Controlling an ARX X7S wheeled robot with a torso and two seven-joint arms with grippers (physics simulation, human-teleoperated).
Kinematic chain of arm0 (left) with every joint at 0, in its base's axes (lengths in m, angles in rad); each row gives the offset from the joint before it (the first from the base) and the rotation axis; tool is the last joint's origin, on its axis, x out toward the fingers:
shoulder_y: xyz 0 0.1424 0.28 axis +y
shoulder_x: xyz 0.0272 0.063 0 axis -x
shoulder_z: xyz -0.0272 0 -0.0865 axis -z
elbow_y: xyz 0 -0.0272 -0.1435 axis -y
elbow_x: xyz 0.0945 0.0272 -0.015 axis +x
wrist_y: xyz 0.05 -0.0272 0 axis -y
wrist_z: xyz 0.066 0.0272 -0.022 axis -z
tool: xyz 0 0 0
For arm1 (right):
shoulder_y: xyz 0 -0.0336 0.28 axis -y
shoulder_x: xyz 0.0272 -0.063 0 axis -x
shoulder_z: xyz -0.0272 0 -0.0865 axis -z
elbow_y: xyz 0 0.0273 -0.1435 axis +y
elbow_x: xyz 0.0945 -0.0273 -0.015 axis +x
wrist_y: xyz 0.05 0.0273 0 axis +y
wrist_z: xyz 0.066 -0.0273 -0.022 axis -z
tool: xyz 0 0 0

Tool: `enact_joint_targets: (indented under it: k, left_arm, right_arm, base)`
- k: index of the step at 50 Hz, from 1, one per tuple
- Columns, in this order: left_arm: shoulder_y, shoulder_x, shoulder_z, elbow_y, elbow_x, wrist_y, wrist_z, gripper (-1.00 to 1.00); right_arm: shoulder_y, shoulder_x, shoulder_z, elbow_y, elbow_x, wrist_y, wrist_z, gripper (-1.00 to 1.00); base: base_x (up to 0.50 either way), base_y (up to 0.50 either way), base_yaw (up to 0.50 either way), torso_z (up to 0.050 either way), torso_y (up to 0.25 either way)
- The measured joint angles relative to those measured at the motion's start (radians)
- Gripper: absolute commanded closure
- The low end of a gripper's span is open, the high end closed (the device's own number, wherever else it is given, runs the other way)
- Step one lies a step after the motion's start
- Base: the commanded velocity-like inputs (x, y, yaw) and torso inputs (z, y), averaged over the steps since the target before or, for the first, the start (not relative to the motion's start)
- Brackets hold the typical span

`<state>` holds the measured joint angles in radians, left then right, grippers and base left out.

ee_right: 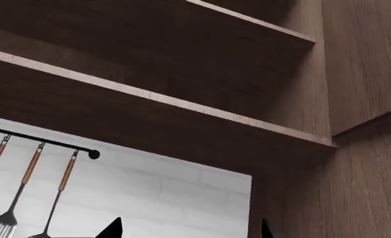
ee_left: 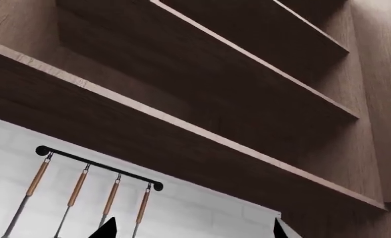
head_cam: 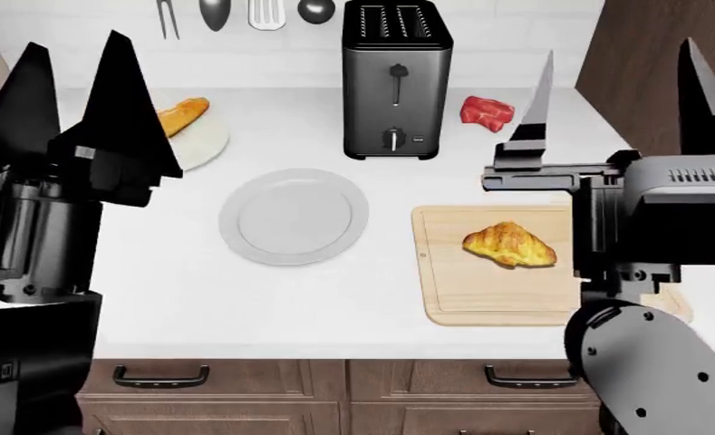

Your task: From the different types of pastries on the counter, select a croissant and place it on the cutting board. Then retrieve a jar of jam from the cabinet and place it alongside the croissant on the cutting board.

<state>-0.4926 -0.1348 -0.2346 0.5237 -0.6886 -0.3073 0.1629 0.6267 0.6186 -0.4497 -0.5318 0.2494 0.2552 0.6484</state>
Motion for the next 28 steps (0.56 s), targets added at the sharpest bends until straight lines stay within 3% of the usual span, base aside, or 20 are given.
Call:
enact_joint_targets:
  k: [10,28]
  left_arm:
    - [-0.039,0.014,-0.007,0.006,-0.056,0.013,-0.023,-1.00]
    - [-0.031,-0.004,-0.028,0.092,-0.144,0.025,-0.061,-1.00]
  right_arm:
    - [0.044,-0.025,0.015,0.025,-0.011,-0.039,0.004,-1.00]
    - [0.010,0.039,0.090,-0.154,-0.006,0.004,0.056,-1.00]
  base:
    - [0.00,0.00,0.00,0.000,0.000]
    - [0.00,0.00,0.00,0.000,0.000]
